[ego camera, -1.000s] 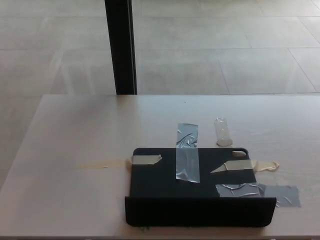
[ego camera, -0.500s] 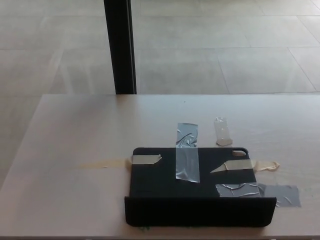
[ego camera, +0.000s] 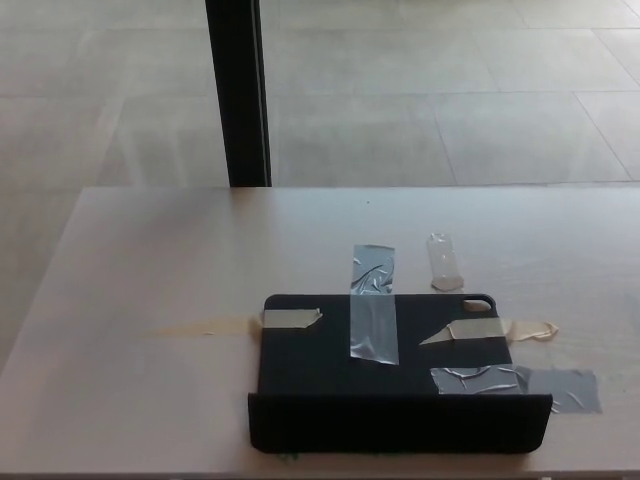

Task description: The robot uses its right hand to open a folded tablet cover kept in the middle of the desk

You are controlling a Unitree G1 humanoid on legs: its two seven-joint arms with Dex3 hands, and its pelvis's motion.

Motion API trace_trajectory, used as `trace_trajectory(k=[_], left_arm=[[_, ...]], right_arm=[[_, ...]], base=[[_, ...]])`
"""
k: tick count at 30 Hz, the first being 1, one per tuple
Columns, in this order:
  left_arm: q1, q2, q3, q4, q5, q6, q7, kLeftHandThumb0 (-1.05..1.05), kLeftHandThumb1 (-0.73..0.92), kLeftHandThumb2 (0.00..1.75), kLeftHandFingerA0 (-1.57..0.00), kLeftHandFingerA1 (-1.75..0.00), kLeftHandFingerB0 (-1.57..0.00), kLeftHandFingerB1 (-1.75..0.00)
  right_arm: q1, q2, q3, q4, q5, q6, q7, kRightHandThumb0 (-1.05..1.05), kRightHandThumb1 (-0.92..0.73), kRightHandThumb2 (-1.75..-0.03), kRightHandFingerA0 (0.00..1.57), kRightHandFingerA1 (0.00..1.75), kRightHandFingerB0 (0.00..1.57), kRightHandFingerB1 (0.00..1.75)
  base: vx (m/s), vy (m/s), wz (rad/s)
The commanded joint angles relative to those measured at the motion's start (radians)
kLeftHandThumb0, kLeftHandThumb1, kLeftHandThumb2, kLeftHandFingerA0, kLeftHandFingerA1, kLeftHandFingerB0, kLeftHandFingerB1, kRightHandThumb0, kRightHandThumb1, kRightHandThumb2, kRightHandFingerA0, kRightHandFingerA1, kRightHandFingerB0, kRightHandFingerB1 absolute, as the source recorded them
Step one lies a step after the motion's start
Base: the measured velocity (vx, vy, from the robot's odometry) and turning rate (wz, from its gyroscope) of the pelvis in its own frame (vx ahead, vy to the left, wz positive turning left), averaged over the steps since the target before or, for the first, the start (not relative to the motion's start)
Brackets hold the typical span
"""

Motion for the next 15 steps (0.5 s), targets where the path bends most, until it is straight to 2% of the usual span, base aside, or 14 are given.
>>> trace_trajectory(k=[1,2,4,10,12,13,14,15], left_arm=[[0.007,0.039,0.027,0.025,-0.058,0.020,-0.015,-0.77,0.86,0.66,-0.71,-0.80,-0.50,-0.66],[0.008,0.039,0.026,0.024,-0.057,0.021,-0.014,-0.76,0.86,0.66,-0.72,-0.81,-0.51,-0.67],[0.009,0.036,0.026,0.021,-0.058,0.023,-0.010,-0.77,0.86,0.65,-0.77,-0.82,-0.53,-0.68],[0.007,0.035,0.024,0.019,-0.056,0.028,0.003,-0.78,0.85,0.65,-0.76,-0.80,-0.54,-0.67],[0.006,0.037,0.020,0.019,-0.052,0.024,0.001,-0.76,0.86,0.66,-0.75,-0.80,-0.52,-0.66],[0.005,0.037,0.024,0.019,-0.055,0.024,0.000,-0.76,0.86,0.65,-0.76,-0.81,-0.53,-0.68],[0.003,0.038,0.026,0.019,-0.058,0.024,0.000,-0.76,0.86,0.65,-0.76,-0.81,-0.53,-0.68],[0.004,0.039,0.021,0.017,-0.052,0.019,-0.002,-0.77,0.86,0.65,-0.77,-0.81,-0.54,-0.68]], right_arm=[[-0.023,0.013,0.419,-0.227,-0.412,-0.152,0.054,-0.82,-0.72,-1.09,0.52,0.56,0.28,0.46],[-0.023,0.010,0.444,-0.218,-0.442,-0.170,0.043,-0.82,-0.90,-0.68,0.61,0.41,0.34,0.30],[-0.026,0.003,0.514,-0.214,-0.500,-0.171,0.046,-0.83,-0.88,-0.67,0.60,0.47,0.31,0.30],[-0.036,-0.037,0.662,-0.236,-0.627,-0.133,0.060,-0.85,-0.92,-0.68,0.57,0.54,0.30,0.30],[-0.041,-0.046,0.725,-0.250,-0.670,-0.104,0.086,-0.87,-0.92,-0.68,0.44,0.54,0.28,0.29],[-0.046,-0.049,0.741,-0.242,-0.684,-0.112,0.087,-0.91,-0.76,-0.86,0.40,0.57,0.22,0.36],[-0.051,-0.054,0.754,-0.234,-0.693,-0.123,0.083,-0.91,-0.76,-0.86,0.40,0.57,0.22,0.36],[-0.064,-0.049,0.794,-0.210,-0.706,-0.128,0.090,-0.86,-0.91,-0.68,0.41,0.50,0.25,0.29]], base=[[0.00,0.000,0.00],[0.00,0.000,0.00],[0.00,0.000,0.00],[0.00,0.000,0.00],[0.00,0.000,0.00],[0.00,0.000,0.00],[0.00,0.000,0.00],[0.00,0.000,0.00]])
